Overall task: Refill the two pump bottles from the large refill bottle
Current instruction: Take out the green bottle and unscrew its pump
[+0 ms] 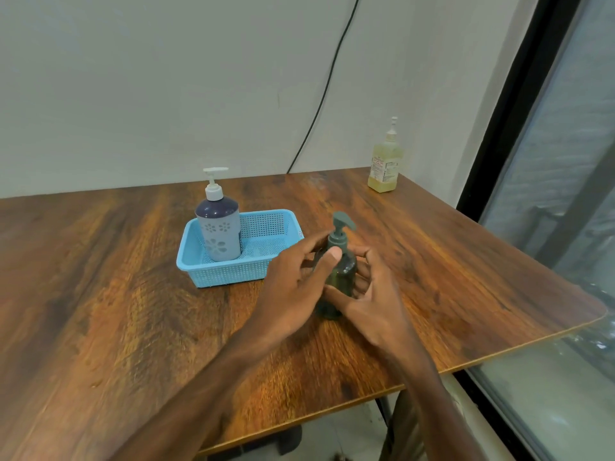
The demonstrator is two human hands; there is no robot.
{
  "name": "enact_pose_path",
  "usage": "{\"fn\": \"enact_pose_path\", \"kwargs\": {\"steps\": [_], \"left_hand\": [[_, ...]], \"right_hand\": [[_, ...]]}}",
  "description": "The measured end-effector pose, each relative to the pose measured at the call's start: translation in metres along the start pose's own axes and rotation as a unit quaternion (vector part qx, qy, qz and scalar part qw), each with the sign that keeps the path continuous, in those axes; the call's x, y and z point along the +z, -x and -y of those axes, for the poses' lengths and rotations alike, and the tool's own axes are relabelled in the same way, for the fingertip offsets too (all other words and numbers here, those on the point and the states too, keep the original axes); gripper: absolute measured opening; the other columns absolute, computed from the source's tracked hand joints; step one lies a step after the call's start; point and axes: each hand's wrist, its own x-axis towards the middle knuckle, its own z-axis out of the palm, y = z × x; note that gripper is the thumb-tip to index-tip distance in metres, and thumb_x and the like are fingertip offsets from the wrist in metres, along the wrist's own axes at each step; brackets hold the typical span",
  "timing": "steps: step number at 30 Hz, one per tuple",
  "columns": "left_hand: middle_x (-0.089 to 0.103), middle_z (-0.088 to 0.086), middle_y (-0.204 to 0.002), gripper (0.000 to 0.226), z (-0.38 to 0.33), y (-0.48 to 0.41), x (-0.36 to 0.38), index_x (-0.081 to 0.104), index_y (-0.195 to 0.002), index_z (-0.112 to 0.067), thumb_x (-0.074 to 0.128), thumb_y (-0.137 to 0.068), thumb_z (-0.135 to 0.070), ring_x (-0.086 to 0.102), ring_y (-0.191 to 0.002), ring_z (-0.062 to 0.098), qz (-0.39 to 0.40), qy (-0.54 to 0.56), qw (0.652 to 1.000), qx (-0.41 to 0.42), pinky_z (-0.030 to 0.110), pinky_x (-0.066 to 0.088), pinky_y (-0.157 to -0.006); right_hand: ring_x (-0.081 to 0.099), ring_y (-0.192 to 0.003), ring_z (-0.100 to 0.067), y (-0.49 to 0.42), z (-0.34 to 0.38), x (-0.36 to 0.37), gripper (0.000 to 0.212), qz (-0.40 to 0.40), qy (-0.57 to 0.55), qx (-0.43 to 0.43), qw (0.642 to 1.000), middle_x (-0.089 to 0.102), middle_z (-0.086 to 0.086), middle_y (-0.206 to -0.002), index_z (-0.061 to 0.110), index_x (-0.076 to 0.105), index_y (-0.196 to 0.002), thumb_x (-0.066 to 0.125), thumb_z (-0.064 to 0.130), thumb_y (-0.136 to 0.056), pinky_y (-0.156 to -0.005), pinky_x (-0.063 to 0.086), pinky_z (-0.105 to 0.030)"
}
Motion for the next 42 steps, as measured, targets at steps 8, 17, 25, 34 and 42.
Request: {"fn": "enact_pose_path", "kwargs": {"steps": [8, 17, 25, 34, 42], "left_hand": [[0.071, -0.018, -0.108, 0.048, -0.001, -0.02, 0.001, 0.065, -0.113, -0.031, 0.089, -0.075, -0.047, 0.065, -0.1, -0.01, -0.048, 0.014, 0.997, -0.05, 0.012, 0.055, -0.083], [0.07, -0.021, -0.124, 0.043, 0.004, -0.013, 0.001, 0.067, -0.134, -0.033, 0.071, -0.094, -0.047, 0.062, -0.115, -0.007, -0.028, -0.021, 0.999, -0.018, 0.036, 0.055, -0.102], [0.072, -0.024, -0.109, 0.04, -0.014, -0.023, -0.004, 0.073, -0.127, -0.034, 0.075, -0.09, -0.049, 0.063, -0.104, -0.005, -0.072, -0.051, 0.996, 0.016, 0.023, 0.052, -0.088], [0.062, -0.033, -0.101, 0.036, -0.011, -0.017, -0.002, 0.069, -0.125, -0.04, 0.075, -0.09, -0.047, 0.053, -0.101, -0.016, -0.066, -0.094, 0.993, 0.007, 0.011, 0.041, -0.082], [0.079, -0.012, -0.101, 0.021, -0.033, -0.028, -0.014, 0.078, -0.112, -0.029, 0.068, -0.098, -0.041, 0.072, -0.098, 0.003, -0.109, -0.002, 0.994, 0.03, 0.024, 0.056, -0.086]], "right_hand": [[0.061, -0.115, 0.002, 0.001, 0.002, 0.0, 0.067, -0.006, 0.023, 0.002, 1.0, 0.062, 0.015, -0.126, 0.034, 0.048, -0.125, 0.088, 0.036, -0.071, -0.1, 0.053, -0.033], [0.059, -0.109, 0.011, 0.002, 0.001, 0.001, 0.068, -0.004, 0.014, 0.008, 1.0, 0.061, 0.021, -0.123, 0.034, 0.046, -0.127, 0.087, 0.034, -0.072, -0.087, 0.051, -0.011], [0.061, -0.104, 0.014, 0.002, 0.003, 0.003, 0.068, -0.013, -0.015, 0.007, 1.0, 0.061, 0.023, -0.116, 0.028, 0.048, -0.125, 0.089, 0.029, -0.072, -0.083, 0.049, -0.007], [0.061, -0.109, 0.008, 0.002, 0.001, 0.002, 0.068, -0.013, -0.004, 0.002, 1.0, 0.062, 0.019, -0.121, 0.03, 0.047, -0.125, 0.089, 0.031, -0.072, -0.091, 0.052, -0.017], [0.059, -0.104, 0.014, 0.002, 0.004, 0.003, 0.069, -0.02, -0.003, 0.009, 1.0, 0.06, 0.021, -0.12, 0.03, 0.048, -0.123, 0.091, 0.035, -0.069, -0.089, 0.05, -0.011]]}}
